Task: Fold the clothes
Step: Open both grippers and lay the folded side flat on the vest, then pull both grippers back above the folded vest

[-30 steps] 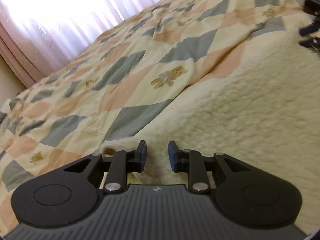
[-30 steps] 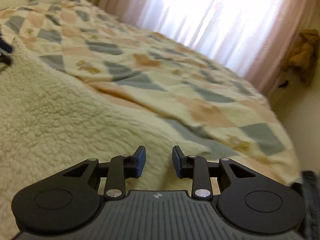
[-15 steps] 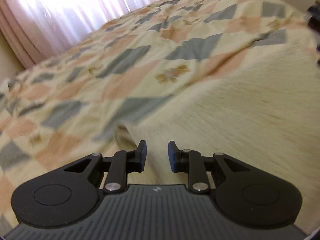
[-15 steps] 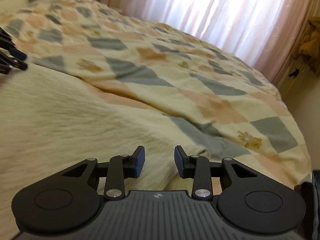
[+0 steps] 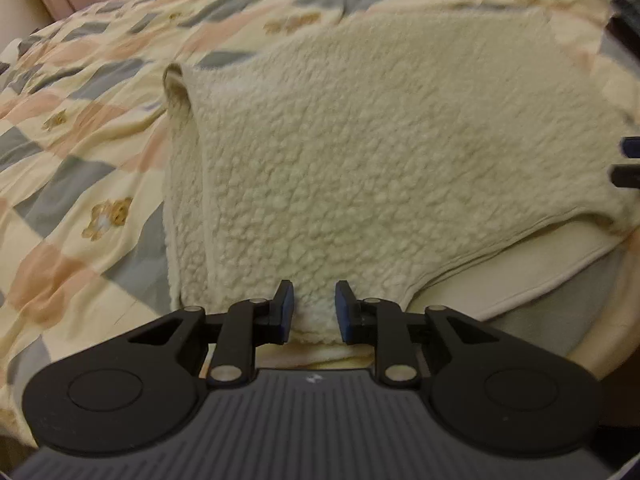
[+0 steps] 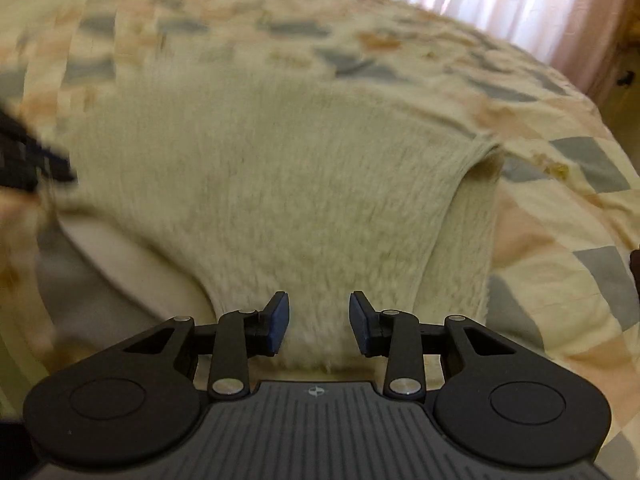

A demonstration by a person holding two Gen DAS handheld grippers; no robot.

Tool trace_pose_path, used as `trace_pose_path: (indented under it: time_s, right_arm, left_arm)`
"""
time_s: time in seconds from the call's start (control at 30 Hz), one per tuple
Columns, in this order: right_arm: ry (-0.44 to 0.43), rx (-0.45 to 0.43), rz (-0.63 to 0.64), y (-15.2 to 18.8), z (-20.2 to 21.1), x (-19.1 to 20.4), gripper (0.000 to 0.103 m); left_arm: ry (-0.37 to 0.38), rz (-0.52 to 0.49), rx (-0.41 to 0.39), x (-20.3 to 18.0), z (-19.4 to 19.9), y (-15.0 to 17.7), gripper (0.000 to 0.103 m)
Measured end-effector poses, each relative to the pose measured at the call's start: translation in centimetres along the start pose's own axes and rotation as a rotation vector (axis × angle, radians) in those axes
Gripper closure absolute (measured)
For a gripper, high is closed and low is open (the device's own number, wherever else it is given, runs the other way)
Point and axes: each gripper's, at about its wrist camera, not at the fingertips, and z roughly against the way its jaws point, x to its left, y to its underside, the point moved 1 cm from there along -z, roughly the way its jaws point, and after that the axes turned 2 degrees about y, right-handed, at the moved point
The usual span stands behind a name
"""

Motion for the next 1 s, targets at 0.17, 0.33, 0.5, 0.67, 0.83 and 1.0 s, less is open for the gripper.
trace_pose_path:
  time_s: [0.17, 0.33, 0.5, 0.67, 0.83, 1.0]
  right_arm:
    - [-0.018, 0.157, -0.073, -1.1, -1.2, -0.6, 0.064]
    - [-0.061, 0.106, -0.224, -5.2, 3.3, -2.6, 0.052]
    - [-0.082, 0.066, -0.265, -8.2, 7.9, -4.1, 0.04]
    - [-0.084, 0.048, -0.261, -9.7, 10.9, -5.1, 0.035]
    - [-0.076, 0.046, -0.259, -10.2, 13.8, -4.3, 0.035]
    - [-0.059, 0.042, -0.262, -10.6, 16.5, -2.7, 0.033]
  left_arm:
    - [-0.056, 0.079, 0.06, -0.5, 4.0, -2.9, 0.082]
    - [-0.045, 0.202, 0.057, -0.8, 10.3, -5.2, 0.082]
    - [-0.051, 0.267, 0.019, -1.2, 15.9, -6.4, 0.076]
    - [-0.046, 0.289, -0.024, -1.4, 19.9, -6.9, 0.072]
    - [-0.034, 0.272, -0.051, -1.4, 22.4, -7.0, 0.071]
    - [-0.016, 0.25, -0.079, -0.3, 24.3, -6.2, 0.07]
